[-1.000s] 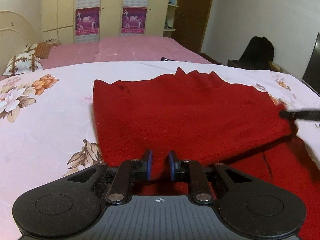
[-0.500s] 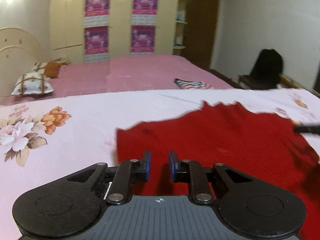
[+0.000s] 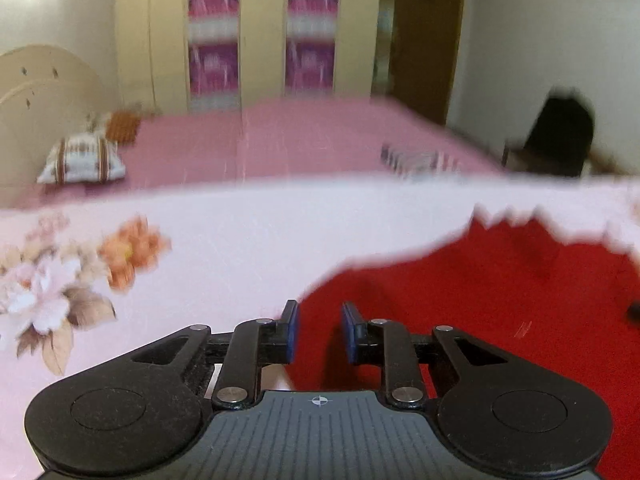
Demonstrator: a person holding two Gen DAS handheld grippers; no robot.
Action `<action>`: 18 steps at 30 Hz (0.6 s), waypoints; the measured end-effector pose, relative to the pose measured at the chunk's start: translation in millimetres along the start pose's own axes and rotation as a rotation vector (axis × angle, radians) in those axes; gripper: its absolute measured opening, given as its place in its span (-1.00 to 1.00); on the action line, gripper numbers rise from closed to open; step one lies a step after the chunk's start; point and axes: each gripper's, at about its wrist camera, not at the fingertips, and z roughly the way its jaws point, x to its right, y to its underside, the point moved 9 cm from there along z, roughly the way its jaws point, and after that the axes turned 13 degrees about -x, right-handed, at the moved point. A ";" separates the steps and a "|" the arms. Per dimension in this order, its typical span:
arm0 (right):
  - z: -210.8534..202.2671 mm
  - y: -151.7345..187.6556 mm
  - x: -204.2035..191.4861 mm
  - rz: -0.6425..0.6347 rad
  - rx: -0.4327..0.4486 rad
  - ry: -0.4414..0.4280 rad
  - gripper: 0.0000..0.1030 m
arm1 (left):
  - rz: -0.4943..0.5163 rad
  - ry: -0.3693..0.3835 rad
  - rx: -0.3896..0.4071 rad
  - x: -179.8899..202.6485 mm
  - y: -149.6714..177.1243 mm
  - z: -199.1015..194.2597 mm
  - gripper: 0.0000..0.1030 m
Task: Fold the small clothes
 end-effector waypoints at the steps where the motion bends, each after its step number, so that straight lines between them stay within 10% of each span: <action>1: -4.2 0.9 0.4 0.008 0.006 -0.003 -0.69 | -0.014 0.021 0.019 0.0 -0.6 -5.1 -0.54; 6: -25.4 0.7 9.1 0.047 0.074 0.007 -0.58 | 0.078 0.012 -0.061 14.7 27.0 17.1 -0.55; 12: -22.4 3.3 17.3 0.067 0.043 0.053 -0.56 | 0.009 0.048 0.021 21.5 18.8 -13.6 -0.54; 18: -10.2 -2.1 -66.9 -0.079 0.039 -0.062 -0.50 | 0.145 0.145 -0.020 110.3 41.3 -3.3 -0.53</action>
